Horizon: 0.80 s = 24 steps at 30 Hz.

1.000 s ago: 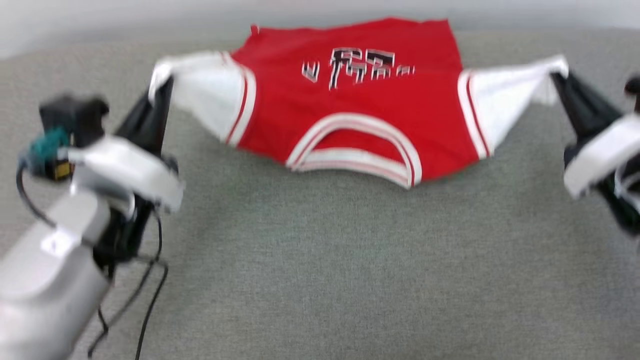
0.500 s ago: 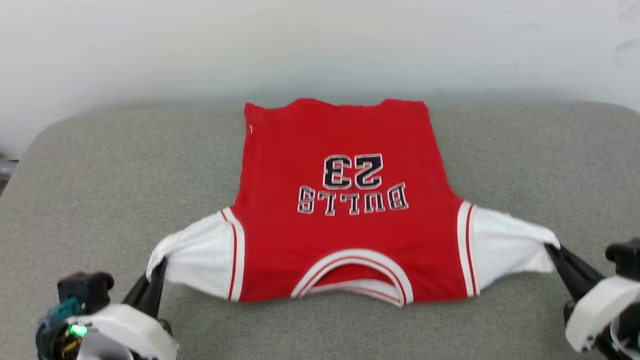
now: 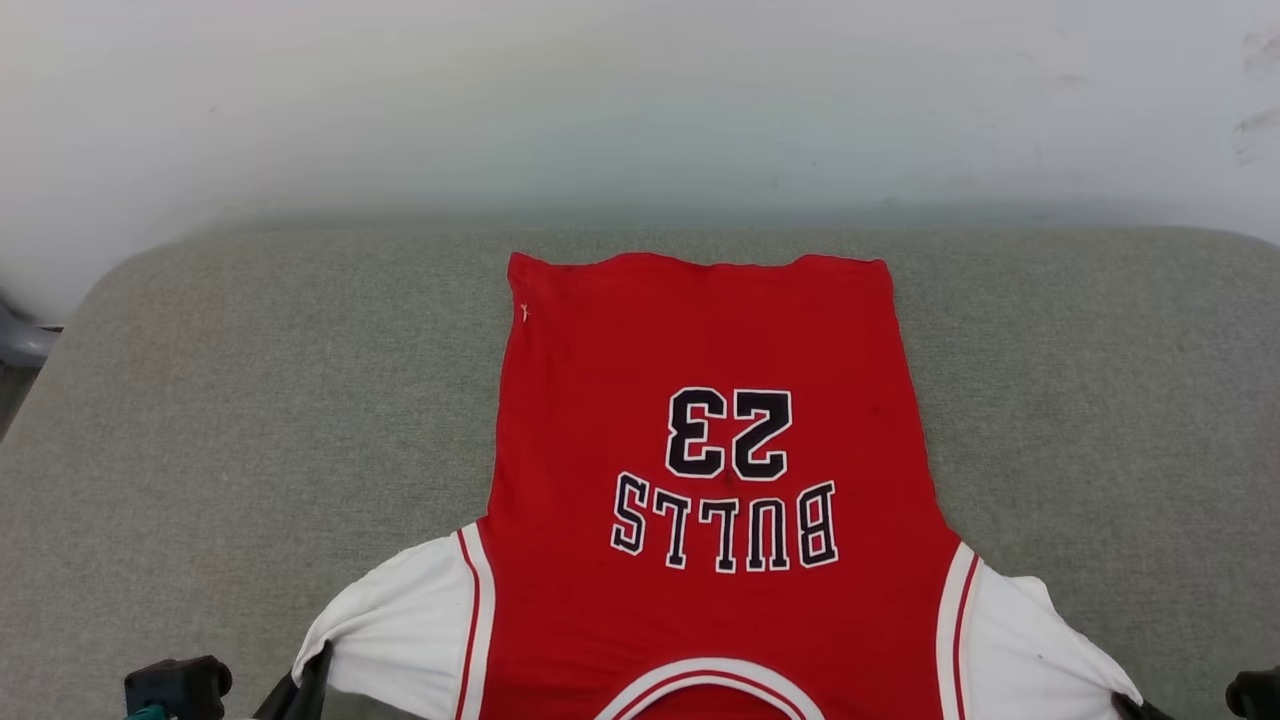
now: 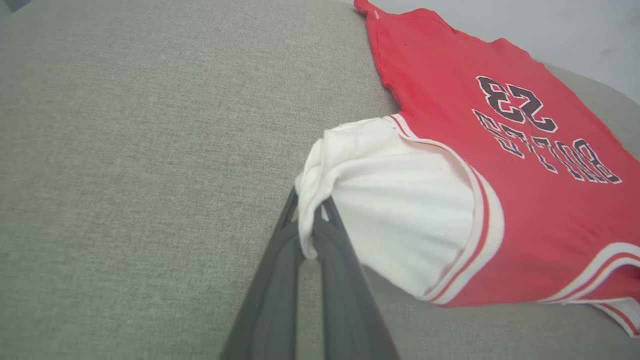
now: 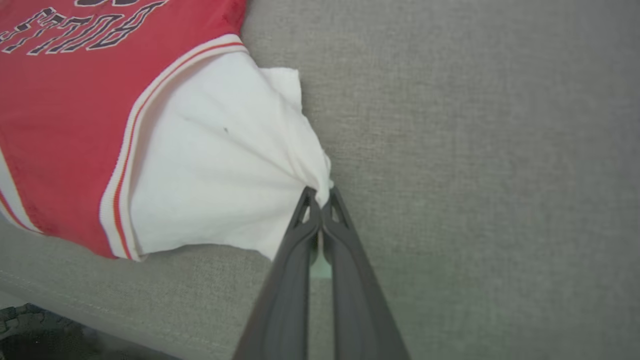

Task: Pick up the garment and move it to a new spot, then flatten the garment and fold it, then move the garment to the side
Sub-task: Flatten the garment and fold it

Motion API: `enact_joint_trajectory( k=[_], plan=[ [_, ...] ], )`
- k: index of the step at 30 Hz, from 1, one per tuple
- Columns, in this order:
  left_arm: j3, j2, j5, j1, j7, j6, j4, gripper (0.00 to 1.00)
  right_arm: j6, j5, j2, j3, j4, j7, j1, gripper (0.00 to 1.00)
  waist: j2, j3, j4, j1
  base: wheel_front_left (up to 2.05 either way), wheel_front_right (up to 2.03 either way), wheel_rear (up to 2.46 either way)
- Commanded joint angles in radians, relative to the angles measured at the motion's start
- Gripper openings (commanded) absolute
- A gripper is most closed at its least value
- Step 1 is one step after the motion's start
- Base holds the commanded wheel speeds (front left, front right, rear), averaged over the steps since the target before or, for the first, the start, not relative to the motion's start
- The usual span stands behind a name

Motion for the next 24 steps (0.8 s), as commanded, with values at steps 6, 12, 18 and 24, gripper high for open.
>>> enact_joint_trajectory(
  k=[6,12,18,24],
  plan=[
    [-0.009,-0.026,0.032,-0.044,-0.002,-0.015,0.016,0.00,-0.002,-0.047,0.042,-0.050,-0.042,0.044,-0.001,0.25,-0.0001,0.037,0.008,0.0002,0.00,0.00,0.00],
    [-0.037,-0.049,0.074,-0.116,0.009,-0.025,0.007,0.00,-0.002,-0.056,0.037,-0.098,-0.112,0.029,-0.068,1.00,-0.0001,0.076,0.027,0.0002,0.00,0.00,0.00],
    [-0.055,-0.075,0.129,-0.180,0.006,-0.017,-0.036,0.00,-0.002,-0.075,-0.011,-0.206,-0.250,0.039,-0.198,1.00,-0.0001,0.137,0.066,0.0002,0.00,0.00,0.00],
    [-0.068,-0.109,0.197,-0.255,0.003,0.000,-0.096,0.00,-0.002,-0.066,-0.079,-0.246,-0.335,0.149,-0.436,1.00,-0.0001,0.235,0.123,0.0002,0.00,0.00,0.00]
  ],
)
